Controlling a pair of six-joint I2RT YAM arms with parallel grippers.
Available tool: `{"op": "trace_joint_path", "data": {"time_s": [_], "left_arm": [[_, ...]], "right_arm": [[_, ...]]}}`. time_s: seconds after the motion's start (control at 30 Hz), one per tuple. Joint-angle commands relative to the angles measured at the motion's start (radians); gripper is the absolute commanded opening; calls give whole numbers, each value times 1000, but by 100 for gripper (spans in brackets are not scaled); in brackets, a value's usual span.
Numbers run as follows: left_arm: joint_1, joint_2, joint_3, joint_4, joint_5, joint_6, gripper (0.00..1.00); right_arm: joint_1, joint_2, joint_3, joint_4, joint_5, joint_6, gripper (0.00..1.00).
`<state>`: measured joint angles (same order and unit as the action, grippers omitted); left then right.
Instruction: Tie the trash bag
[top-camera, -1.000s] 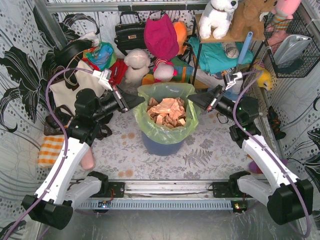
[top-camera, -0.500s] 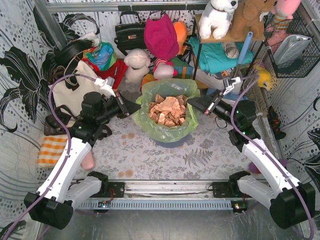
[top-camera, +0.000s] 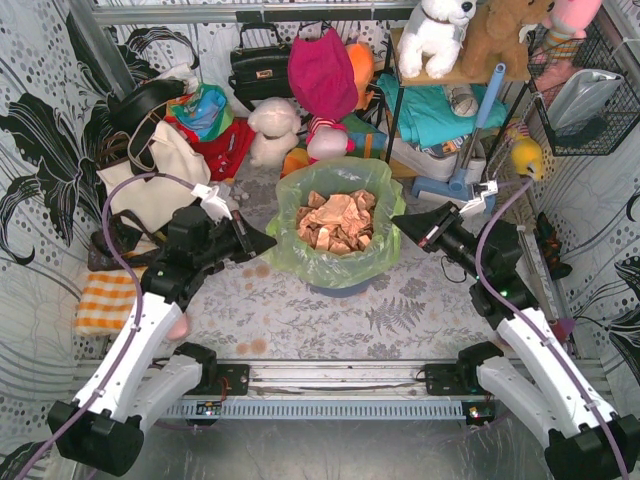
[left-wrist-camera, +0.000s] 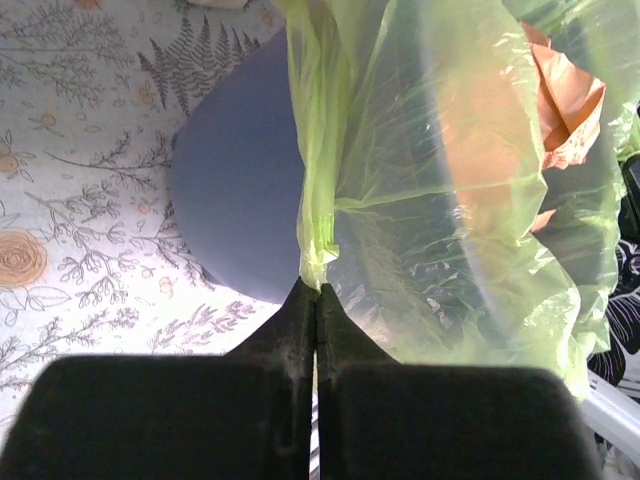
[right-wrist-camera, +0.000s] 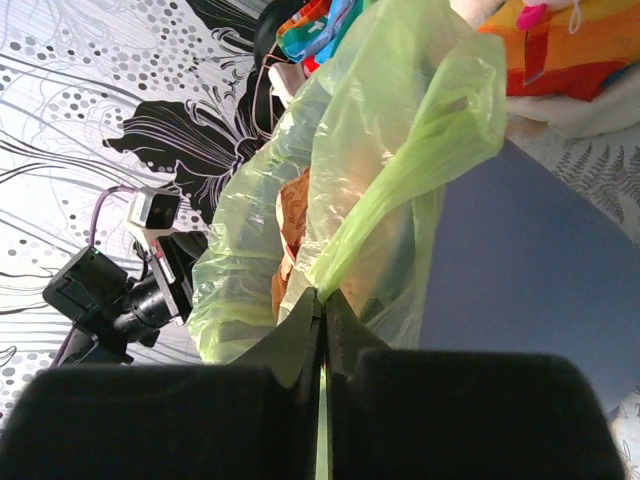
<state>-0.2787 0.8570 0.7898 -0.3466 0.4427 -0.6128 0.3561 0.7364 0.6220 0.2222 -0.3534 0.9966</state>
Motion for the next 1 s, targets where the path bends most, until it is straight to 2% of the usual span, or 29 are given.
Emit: {"op": "trace_joint_path", "data": {"time_s": [0.0, 0.1, 0.3, 0.43, 0.7, 0.83, 0.97], "left_arm": [[4, -47, 15, -59, 56, 46, 0], [4, -70, 50, -64, 139, 44, 0], [9, -36, 145, 48, 290, -47, 0], [21, 27, 232, 154, 347, -125, 0], [20, 148, 377, 368, 422, -254, 0], [18, 170, 364, 319, 390, -213, 0], [18, 173, 282, 291, 356, -187, 0]], "right_arm": [[4, -40, 10, -30, 2, -24, 0], [4, -52, 10, 8, -39, 6, 0], [4, -20, 75, 96, -70, 36, 0], [4, 73, 158, 187, -110, 37, 0], [9, 276, 309, 464, -245, 145, 0], [12, 269, 297, 410, -246, 121, 0], [11, 228, 223, 312, -186, 68, 0]]}}
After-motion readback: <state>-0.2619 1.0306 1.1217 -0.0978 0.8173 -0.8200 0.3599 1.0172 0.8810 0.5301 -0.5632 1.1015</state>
